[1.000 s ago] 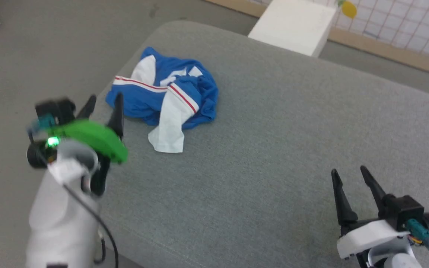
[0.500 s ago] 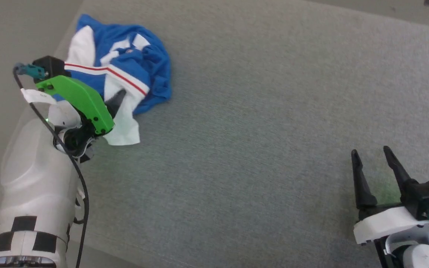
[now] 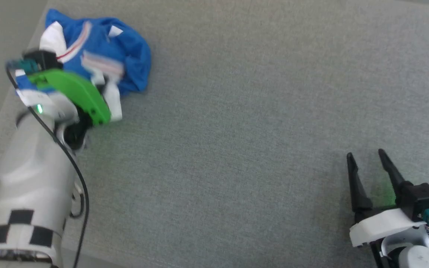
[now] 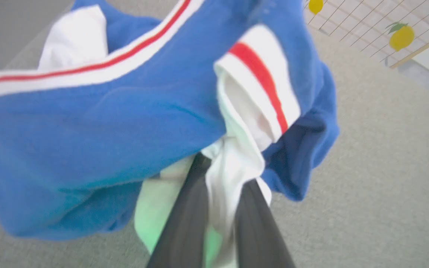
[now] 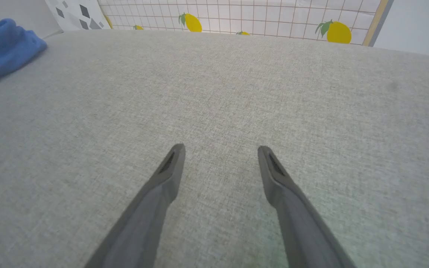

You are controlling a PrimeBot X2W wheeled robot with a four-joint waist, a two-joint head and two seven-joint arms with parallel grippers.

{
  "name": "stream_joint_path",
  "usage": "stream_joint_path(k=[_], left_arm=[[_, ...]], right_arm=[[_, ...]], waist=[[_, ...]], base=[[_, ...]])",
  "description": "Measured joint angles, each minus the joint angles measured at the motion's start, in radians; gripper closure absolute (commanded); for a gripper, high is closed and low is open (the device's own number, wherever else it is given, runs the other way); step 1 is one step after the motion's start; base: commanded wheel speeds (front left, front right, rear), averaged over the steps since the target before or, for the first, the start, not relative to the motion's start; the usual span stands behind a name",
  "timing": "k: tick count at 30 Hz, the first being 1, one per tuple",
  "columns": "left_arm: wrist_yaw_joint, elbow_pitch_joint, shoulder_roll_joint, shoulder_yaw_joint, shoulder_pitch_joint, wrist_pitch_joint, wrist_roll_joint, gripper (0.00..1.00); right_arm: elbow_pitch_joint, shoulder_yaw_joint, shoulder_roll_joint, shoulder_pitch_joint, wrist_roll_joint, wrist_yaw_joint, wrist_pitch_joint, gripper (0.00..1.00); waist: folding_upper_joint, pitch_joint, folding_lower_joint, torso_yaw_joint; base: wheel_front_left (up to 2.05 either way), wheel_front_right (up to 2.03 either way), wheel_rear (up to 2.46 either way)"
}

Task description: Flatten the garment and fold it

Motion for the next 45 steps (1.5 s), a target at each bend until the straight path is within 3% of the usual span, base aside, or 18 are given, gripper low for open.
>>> stream_joint_path(k=[9,19,25,31,36,37,38,41,42,45], left_arm=[[0.000,-0.263,0.073,-0.144,-0.170,-0.098,-0.054,1.00],[0.000,-0.472,0.044,-0.300,-0.238,-0.041,-0.212,1.00],[0.000,-0.469,0.012,-0.456,-0.066,0.051,-0.232,1.00],[0.000,-0.339,0.004,-0.647,0.196,0.188,-0.222,1.00],[0.013,-0.276,-0.009,-0.684,0.322,0.228,-0.246,1.00],[0.016,-0.276,-0.012,-0.673,0.324,0.222,-0.259,0.61],[0.016,-0.280,-0.014,-0.660,0.325,0.212,-0.271,0.00],[0.027,-0.331,-0.020,-0.559,0.326,0.139,-0.348,0.00],[0.039,-0.410,-0.008,-0.448,0.325,0.049,-0.414,0.00],[0.067,-0.475,0.037,-0.348,0.326,-0.096,-0.412,0.00]], right_arm=[[0.102,0.045,0.000,-0.002,0.069,0.000,-0.057,0.00],[0.181,0.050,0.000,-0.004,0.119,0.000,-0.098,0.00],[0.206,0.028,-0.001,0.000,0.130,0.000,-0.107,0.00],[0.219,0.026,-0.001,0.008,0.148,0.000,-0.111,0.00],[0.225,0.022,-0.001,0.020,0.163,0.000,-0.114,0.00],[0.225,0.022,-0.001,0.021,0.165,0.000,-0.114,0.00],[0.225,0.021,-0.001,0.021,0.166,0.000,-0.114,0.00],[0.225,0.018,-0.001,0.026,0.166,0.000,-0.115,0.00],[0.224,0.011,0.000,0.035,0.166,0.000,-0.115,0.00],[0.223,0.007,-0.001,0.043,0.167,0.000,-0.115,0.00]], waist=[[0.0000,-0.119,-0.0001,-0.025],[0.0000,-0.213,-0.0001,-0.161],[0.0000,-0.253,-0.0002,-0.253],[0.0000,-0.285,-0.0002,-0.326],[0.0000,-0.311,-0.0002,-0.351],[0.0000,-0.317,-0.0002,-0.352],[0.0000,-0.321,-0.0002,-0.351],[0.0000,-0.336,-0.0002,-0.340],[0.0000,-0.350,-0.0002,-0.325],[0.0000,-0.365,-0.0002,-0.307]], base=[[0.00,0.00,0.00],[0.00,0.00,0.00],[0.00,0.00,0.00],[0.00,0.00,0.00],[0.00,0.00,0.00],[0.00,0.00,0.00],[0.00,0.00,0.00],[0.00,0.00,0.00],[0.00,0.00,0.00],[0.00,0.00,0.00]])
